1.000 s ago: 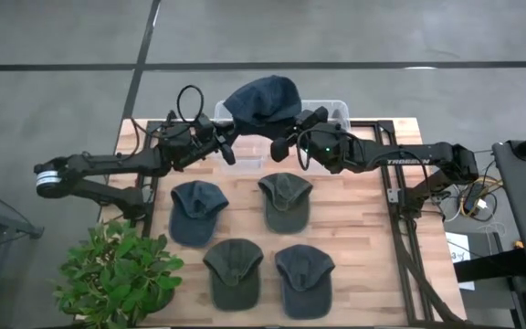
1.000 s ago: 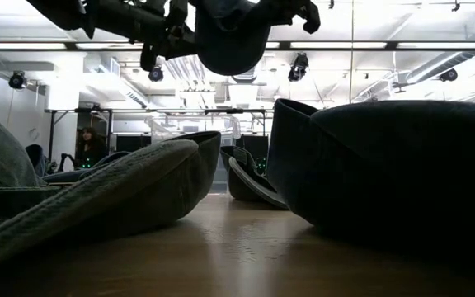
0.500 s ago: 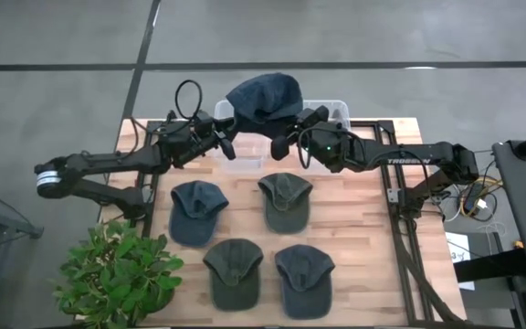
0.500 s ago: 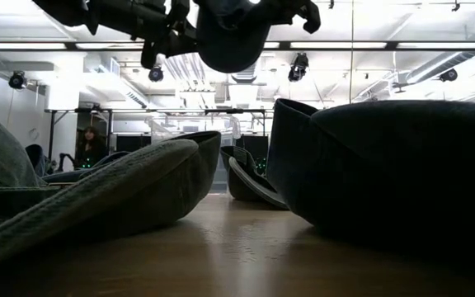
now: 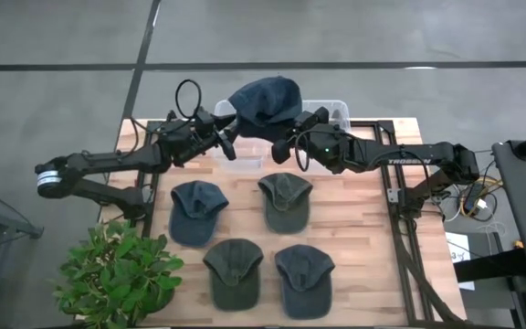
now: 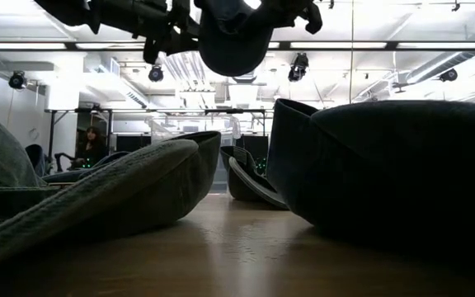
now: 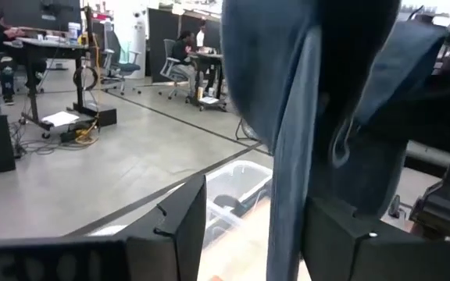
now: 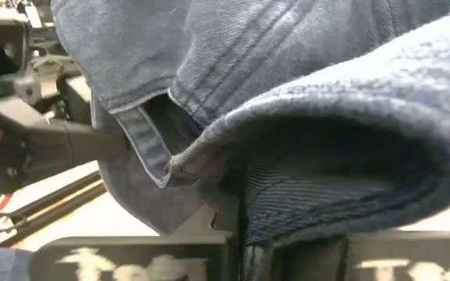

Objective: Pick & Place hat
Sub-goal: Put the top right blue cap into the left transparent bin

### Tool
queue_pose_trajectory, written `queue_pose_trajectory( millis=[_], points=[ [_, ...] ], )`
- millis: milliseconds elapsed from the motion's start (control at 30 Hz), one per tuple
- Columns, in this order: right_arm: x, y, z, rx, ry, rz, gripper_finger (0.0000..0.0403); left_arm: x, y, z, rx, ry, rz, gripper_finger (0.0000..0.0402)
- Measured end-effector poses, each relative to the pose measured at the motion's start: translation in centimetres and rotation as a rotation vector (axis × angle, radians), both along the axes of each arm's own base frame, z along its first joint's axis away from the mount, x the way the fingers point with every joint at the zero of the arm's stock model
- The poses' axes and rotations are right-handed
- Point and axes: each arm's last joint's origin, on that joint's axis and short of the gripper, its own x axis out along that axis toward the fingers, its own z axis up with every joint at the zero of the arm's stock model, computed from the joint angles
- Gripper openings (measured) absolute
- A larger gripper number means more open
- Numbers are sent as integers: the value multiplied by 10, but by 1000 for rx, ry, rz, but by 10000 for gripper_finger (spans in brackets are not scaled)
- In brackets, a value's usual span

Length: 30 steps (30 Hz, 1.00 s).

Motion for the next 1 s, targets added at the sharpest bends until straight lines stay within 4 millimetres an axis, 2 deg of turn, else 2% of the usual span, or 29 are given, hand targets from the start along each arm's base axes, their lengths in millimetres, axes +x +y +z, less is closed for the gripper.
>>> queue_pose_trajectory(
  millis=[267,400,633,767,900,1000],
  points=[
    [1,0,0,-4,-6,11,13,2,1,2,3,-4,-5,172],
    [2,2,1,-16,0,50,13,9,3,-4,-23,9,-8,172],
    [3,4,1,-13,0,59,13,27,9,2,-28,19,-20,166],
    [3,7,0,-14,6,65,13,37,12,5,-49,74,-25,119],
    [3,6,-1,-13,17,62,13,42,14,7,-55,100,-38,26],
    [3,7,-2,-18,37,64,13,42,13,6,-58,109,-42,10]
  ],
)
